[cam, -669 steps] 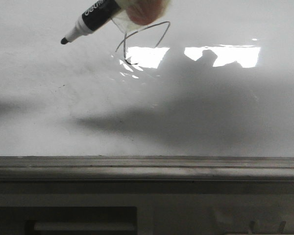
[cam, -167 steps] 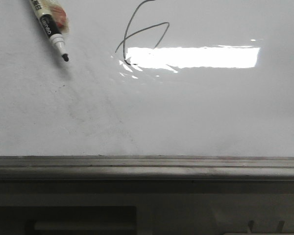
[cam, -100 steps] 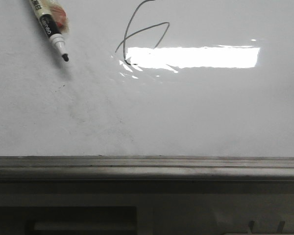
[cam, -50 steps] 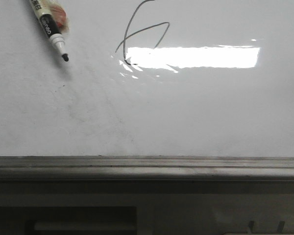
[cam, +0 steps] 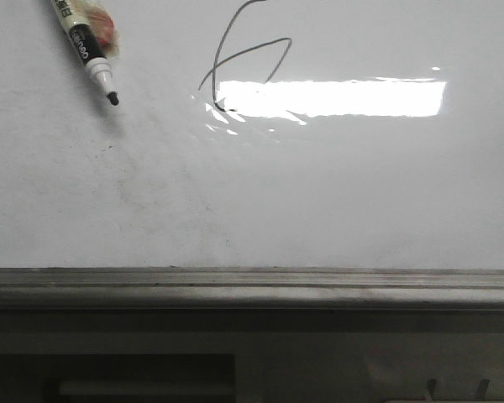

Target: Write number 6 on whiteboard

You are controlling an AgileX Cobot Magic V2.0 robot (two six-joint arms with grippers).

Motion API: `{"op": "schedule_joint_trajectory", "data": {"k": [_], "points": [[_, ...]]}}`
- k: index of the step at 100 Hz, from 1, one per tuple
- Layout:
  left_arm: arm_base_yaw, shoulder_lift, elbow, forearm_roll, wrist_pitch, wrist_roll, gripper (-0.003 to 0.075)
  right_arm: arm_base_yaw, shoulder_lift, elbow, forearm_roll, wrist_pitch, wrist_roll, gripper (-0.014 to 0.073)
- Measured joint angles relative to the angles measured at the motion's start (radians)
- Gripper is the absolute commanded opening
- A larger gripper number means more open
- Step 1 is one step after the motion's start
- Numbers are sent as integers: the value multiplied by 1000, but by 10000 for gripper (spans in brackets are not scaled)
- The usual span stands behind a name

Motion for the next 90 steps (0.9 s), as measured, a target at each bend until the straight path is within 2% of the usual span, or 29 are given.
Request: {"op": "schedule_joint_trajectory", "data": {"k": [6, 7, 8, 9, 16, 38, 53, 62, 90], "points": [[18, 0, 15, 171, -5, -177, -20, 0, 0, 0, 0, 0, 0, -51], [27, 0, 21, 238, -5, -220, -20, 0, 0, 0, 0, 0, 0, -51], [27, 0, 21, 238, -5, -220, -20, 0, 0, 0, 0, 0, 0, -51], [34, 0, 26, 281, -5, -284, -20, 0, 0, 0, 0, 0, 0, -51], [80, 0, 47, 462, -3, -442, -20, 0, 0, 0, 0, 0, 0, -51], [308, 0, 105, 786, -5, -709, -20, 0, 0, 0, 0, 0, 0, -51], [462, 0, 165, 902, -20, -869, -20, 0, 0, 0, 0, 0, 0, -51], [517, 0, 169, 965, -28, -935, -20, 0, 0, 0, 0, 0, 0, -51], [604, 0, 169, 1028, -47, -968, -20, 0, 0, 0, 0, 0, 0, -51]]}}
